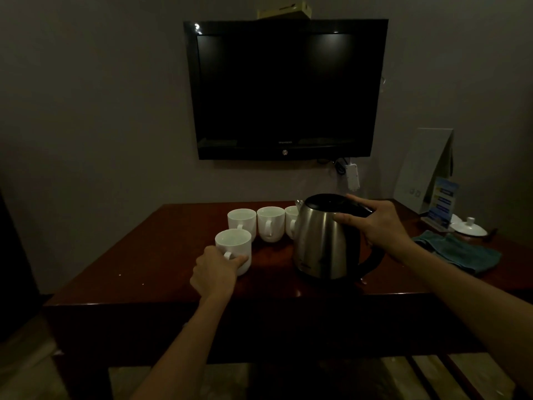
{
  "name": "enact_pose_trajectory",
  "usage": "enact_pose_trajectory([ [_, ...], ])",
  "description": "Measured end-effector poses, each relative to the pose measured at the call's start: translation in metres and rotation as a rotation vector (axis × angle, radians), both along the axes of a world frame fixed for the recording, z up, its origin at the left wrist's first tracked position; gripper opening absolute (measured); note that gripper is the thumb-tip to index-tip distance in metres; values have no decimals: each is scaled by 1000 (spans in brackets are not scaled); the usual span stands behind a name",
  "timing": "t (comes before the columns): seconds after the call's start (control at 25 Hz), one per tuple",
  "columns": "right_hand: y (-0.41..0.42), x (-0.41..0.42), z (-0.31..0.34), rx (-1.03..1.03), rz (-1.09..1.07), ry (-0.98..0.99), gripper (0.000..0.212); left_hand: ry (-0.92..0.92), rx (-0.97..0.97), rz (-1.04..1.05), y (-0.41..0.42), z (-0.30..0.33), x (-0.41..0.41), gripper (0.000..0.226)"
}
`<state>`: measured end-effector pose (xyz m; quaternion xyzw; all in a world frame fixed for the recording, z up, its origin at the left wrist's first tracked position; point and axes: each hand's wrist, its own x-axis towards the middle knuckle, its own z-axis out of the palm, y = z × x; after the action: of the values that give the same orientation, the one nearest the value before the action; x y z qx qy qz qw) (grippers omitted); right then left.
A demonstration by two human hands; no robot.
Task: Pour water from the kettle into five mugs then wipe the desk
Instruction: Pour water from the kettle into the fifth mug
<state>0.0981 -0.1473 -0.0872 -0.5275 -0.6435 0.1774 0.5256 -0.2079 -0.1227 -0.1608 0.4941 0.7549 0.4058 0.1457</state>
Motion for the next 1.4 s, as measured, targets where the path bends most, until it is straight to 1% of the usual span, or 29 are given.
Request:
enact_pose_trajectory([
  [0.24,1,0,-1,17,15,-23,99,-5,13,57,2,5,-8,58],
  [0.44,4,3,-5,30,16,11,96,10,15,92,13,6,-18,62],
  [0.72,11,4,-5,55,23,11,92,-13,12,107,38,6,-28,64],
  [0.96,15,3,-6,79,-7,19,72,-25,13,130,62,5,-33,66],
  [1.4,18,4,-7,84,-32,-12,76,-32,4,147,87,8,-30,67],
])
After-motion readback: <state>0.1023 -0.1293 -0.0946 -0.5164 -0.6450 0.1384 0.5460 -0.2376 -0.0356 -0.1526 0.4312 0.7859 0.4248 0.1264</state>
